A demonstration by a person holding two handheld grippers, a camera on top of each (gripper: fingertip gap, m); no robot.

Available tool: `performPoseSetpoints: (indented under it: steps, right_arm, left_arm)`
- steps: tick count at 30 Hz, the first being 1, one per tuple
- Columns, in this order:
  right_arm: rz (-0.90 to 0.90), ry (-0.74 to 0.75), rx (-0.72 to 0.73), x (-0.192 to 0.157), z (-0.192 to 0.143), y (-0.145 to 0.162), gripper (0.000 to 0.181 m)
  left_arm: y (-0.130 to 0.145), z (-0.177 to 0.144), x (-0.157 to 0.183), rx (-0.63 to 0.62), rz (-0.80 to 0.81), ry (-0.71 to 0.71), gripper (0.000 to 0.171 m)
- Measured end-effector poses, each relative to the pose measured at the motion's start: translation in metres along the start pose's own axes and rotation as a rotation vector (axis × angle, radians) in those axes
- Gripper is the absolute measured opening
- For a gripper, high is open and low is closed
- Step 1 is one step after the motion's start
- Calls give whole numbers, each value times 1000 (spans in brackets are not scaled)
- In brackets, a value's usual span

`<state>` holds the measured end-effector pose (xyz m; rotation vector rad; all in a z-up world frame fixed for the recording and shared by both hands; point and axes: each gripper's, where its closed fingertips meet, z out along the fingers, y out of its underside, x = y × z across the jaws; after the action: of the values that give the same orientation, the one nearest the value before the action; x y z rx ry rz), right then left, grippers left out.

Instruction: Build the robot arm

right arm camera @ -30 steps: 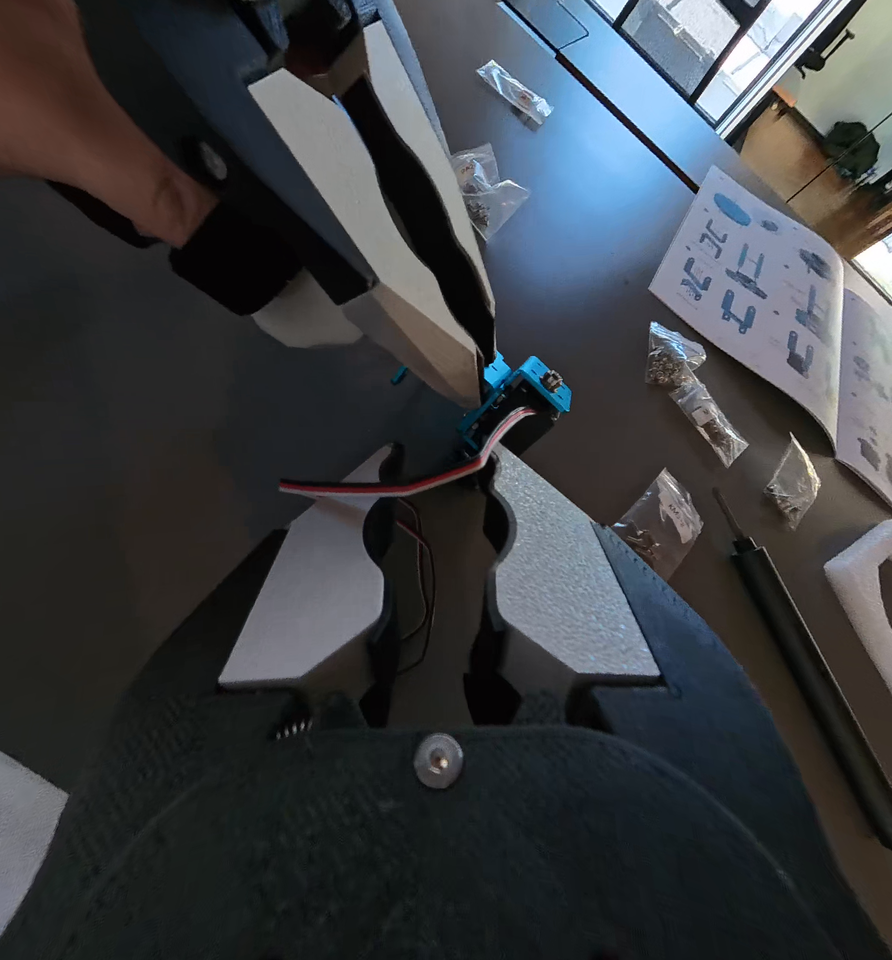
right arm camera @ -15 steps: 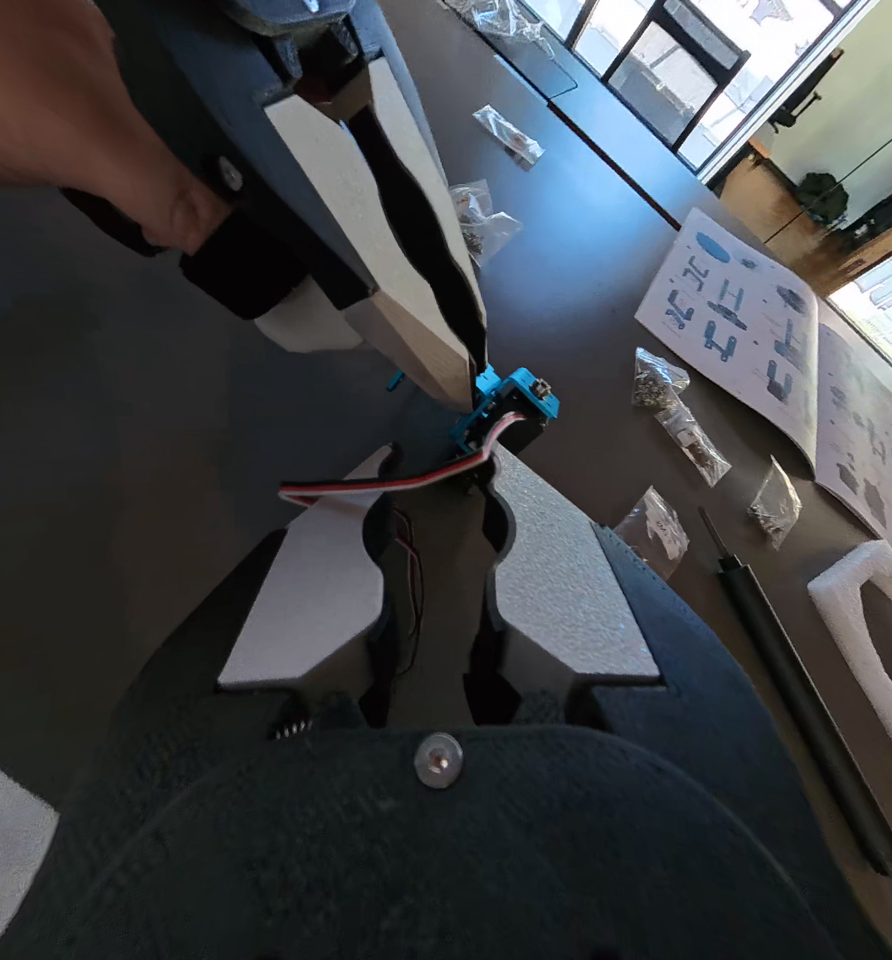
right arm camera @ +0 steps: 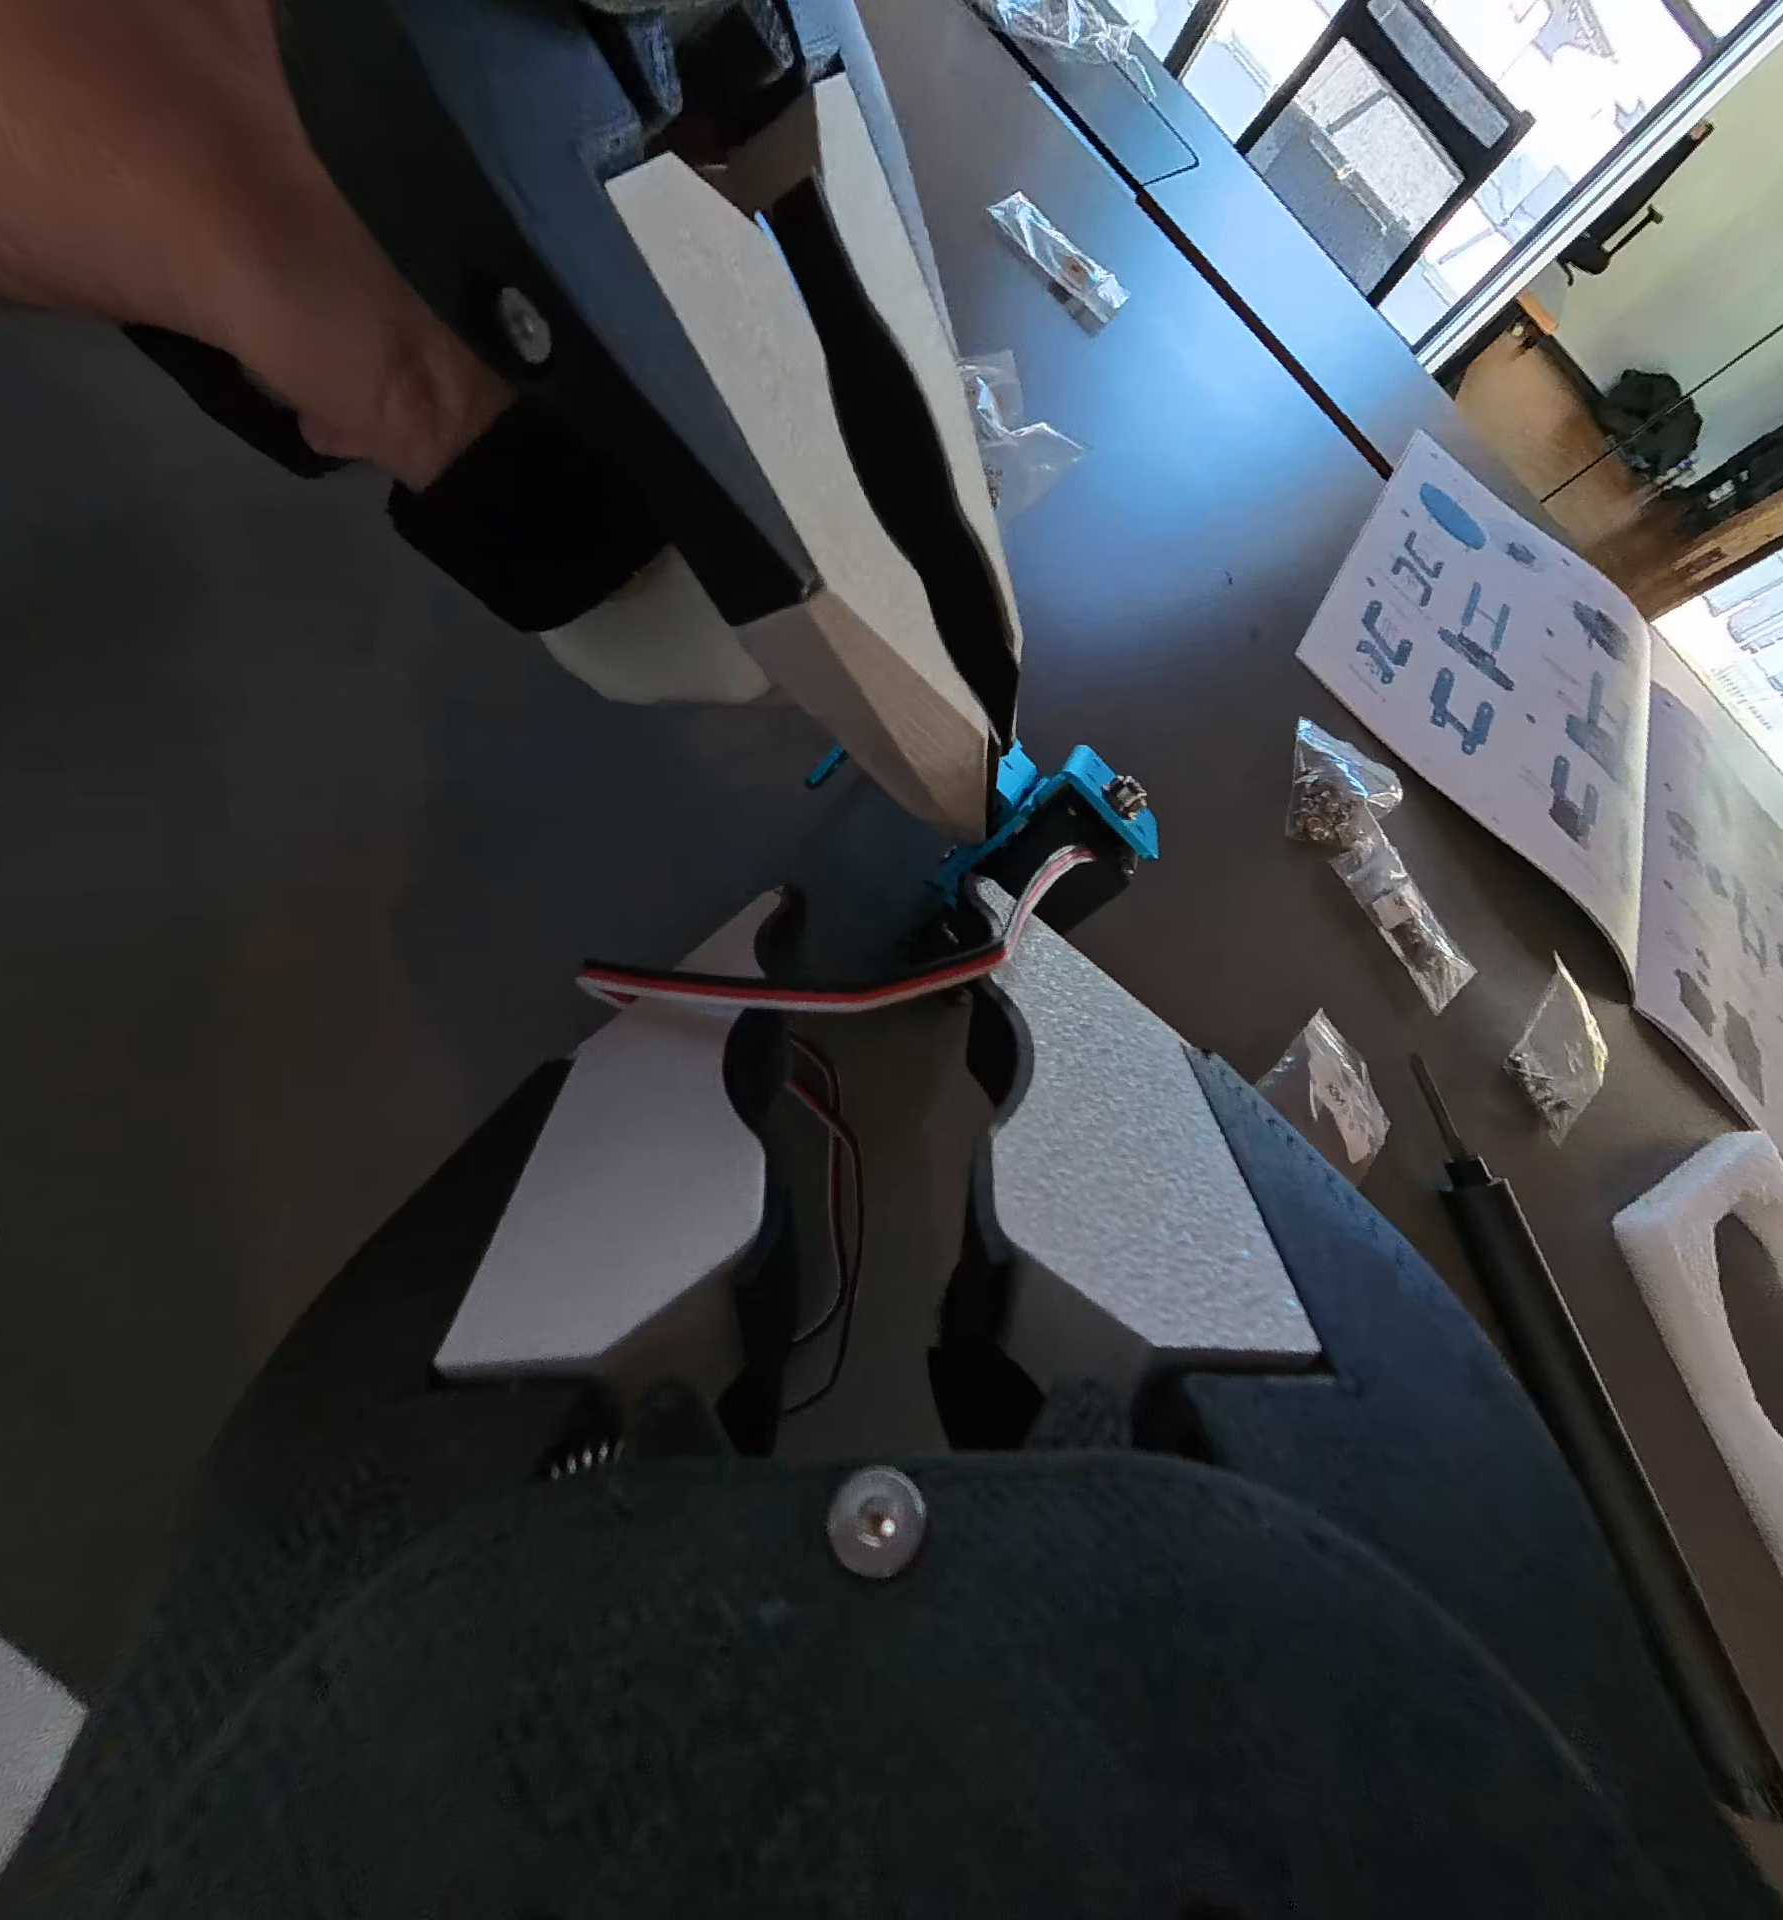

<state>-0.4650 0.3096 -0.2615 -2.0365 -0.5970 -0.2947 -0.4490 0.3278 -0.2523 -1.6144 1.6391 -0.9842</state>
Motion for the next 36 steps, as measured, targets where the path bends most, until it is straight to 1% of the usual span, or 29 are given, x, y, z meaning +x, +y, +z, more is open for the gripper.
performPoseSetpoints:
  steps: [5,19,36]
  right_arm:
    - [-1,16,9,5,-5,3,31]
    - [-13,33,-29,7,-1,6,31]
    - [-12,37,-37,1,0,5,41]
  left_arm:
    - [0,0,0,0,-2,1,24]
    - [0,1,0,2,-5,1,23]
    - [0,1,-1,0,-7,-5,23]
